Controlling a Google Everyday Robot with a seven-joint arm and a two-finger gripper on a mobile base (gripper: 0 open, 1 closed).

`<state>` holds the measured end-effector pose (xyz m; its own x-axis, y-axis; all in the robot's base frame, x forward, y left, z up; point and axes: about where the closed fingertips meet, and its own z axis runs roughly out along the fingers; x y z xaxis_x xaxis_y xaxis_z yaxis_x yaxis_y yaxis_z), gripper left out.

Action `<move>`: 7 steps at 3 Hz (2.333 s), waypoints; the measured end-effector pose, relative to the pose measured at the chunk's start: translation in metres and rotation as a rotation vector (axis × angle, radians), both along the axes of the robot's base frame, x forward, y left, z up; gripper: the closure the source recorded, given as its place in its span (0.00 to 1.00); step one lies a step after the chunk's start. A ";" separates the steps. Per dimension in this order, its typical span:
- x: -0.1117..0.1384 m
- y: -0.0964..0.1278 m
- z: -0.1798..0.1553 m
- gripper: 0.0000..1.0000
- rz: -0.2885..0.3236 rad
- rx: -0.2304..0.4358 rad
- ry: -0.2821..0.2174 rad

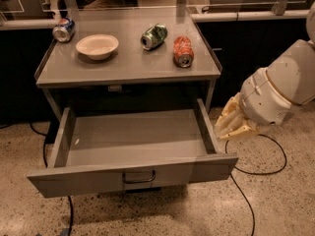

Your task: Close top drawer

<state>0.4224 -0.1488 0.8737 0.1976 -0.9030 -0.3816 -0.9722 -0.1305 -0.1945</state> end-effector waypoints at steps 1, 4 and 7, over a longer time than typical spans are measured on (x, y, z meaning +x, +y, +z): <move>0.000 0.000 0.000 1.00 0.000 0.000 0.000; -0.014 0.011 -0.047 1.00 0.051 0.078 0.028; -0.036 0.060 -0.125 1.00 0.131 0.190 0.053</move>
Offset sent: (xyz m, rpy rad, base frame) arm 0.0000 0.0000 0.0000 0.0000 0.0000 0.0000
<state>0.3868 -0.0886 0.7491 0.2832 -0.7823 -0.5549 -0.9589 -0.2219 -0.1767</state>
